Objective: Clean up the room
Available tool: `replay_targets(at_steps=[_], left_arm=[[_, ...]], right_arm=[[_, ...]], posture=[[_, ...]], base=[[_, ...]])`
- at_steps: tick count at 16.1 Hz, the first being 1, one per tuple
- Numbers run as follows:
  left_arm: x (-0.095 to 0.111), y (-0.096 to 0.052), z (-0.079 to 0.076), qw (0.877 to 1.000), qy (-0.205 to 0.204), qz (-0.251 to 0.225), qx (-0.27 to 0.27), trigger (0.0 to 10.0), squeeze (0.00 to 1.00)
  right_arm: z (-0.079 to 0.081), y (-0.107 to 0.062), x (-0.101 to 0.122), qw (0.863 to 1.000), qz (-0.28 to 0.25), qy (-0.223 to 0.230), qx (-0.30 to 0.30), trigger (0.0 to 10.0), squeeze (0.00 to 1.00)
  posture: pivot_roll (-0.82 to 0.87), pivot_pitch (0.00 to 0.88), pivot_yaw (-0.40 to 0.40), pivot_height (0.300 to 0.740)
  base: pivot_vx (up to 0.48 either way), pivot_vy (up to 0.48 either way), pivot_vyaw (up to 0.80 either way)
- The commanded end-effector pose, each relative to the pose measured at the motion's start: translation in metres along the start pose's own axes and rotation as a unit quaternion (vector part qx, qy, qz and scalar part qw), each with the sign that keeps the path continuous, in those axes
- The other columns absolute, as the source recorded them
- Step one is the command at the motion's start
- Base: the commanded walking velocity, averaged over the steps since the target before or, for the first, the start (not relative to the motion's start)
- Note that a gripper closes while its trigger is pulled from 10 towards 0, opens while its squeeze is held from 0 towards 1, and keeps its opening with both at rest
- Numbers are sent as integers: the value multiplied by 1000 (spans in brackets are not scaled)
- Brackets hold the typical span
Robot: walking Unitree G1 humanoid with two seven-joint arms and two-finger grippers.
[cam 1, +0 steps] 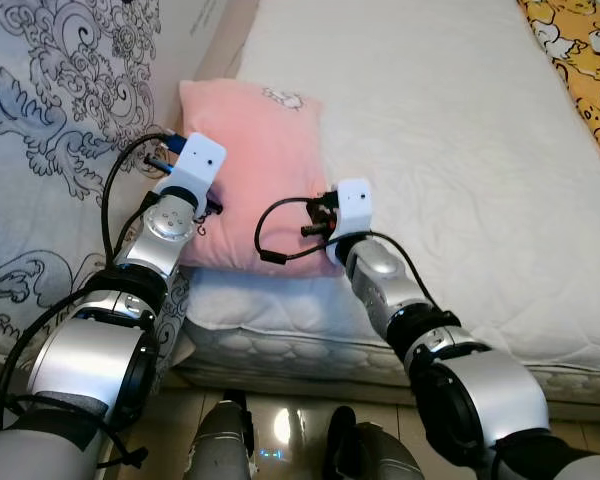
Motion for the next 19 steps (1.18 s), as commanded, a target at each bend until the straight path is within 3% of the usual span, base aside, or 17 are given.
replay_targets(at_steps=[1, 5, 7, 8, 10, 11, 13, 14, 15, 16, 18, 19], left_arm=[[-6, -1, 0, 1000, -3, 10, -6, 10000, 1000], [2, 1, 4, 1000, 6, 2, -14, 10000, 1000], [19, 3, 10, 999, 29, -30, -11, 10000, 1000], [27, 4, 11, 998, 42, -44, -14, 10000, 1000], [55, 3, 36, 991, 90, -97, 11, 10000, 1000], [58, 2, 40, 989, 102, -104, 16, 10000, 1000], [84, -7, 75, 980, 119, -151, 56, 10000, 1000], [91, -11, 85, 978, 114, -164, 65, 10000, 1000], [92, -14, 88, 979, 92, -168, 67, 10000, 1000], [87, -20, 87, 983, 45, -168, 65, 10000, 1000], [49, -35, 61, 985, -100, -132, 50, 10000, 1000], [40, -42, 48, 982, -127, -129, 44, 10000, 1000]], right_arm=[[-7, -4, -16, 998, 26, 44, -26, 10000, 1000], [-10, -4, -21, 993, 35, 103, -52, 10000, 1000], [-9, -2, -15, 986, 25, 152, -57, 10000, 1000], [-9, -1, -9, 987, 15, 150, -57, 10000, 1000], [-10, 2, 14, 988, -30, 141, -61, 10000, 1000], [-12, 2, 16, 987, -35, 142, -64, 10000, 1000], [-17, -4, 27, 985, -83, 128, -76, 10000, 1000], [-20, -9, 34, 985, -109, 103, -84, 10000, 1000], [-24, -15, 39, 984, -129, 78, -93, 10000, 1000], [-31, -29, 50, 979, -167, 26, -117, 10000, 1000], [-56, -61, 46, 968, -187, -47, -159, 10000, 1000], [-66, -72, 41, 965, -186, -66, -174, 10000, 1000]], posture=[[155, 289, -57, 740], [153, 269, -56, 740], [148, 245, -59, 740], [146, 227, -60, 740], [146, 177, -67, 740], [149, 162, -71, 740], [172, 91, -95, 740], [177, 63, -103, 740], [178, 33, -109, 740], [175, 8, -109, 740], [133, 0, -106, 740], [124, 0, -105, 740]], base=[[0, 0, 0], [0, 0, 0], [0, 0, 0], [0, 0, 0], [0, 0, 0], [0, 0, 0], [0, 0, 0], [0, 0, 0], [0, 0, 0], [0, 0, 0], [0, 0, 0], [0, 0, 0]])
Point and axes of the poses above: a point about 5 cm out from each wrist's last joint towards the gripper, its own y axis pointing out of the wrist towards the gripper, its own x axis along the axis of the wrist's last joint, z = x × y, the point moved 6 cm from there along y, pointing out of the wrist towards the gripper, and after that the axes turned 11 degrees about -y, right-handed, at the moved point
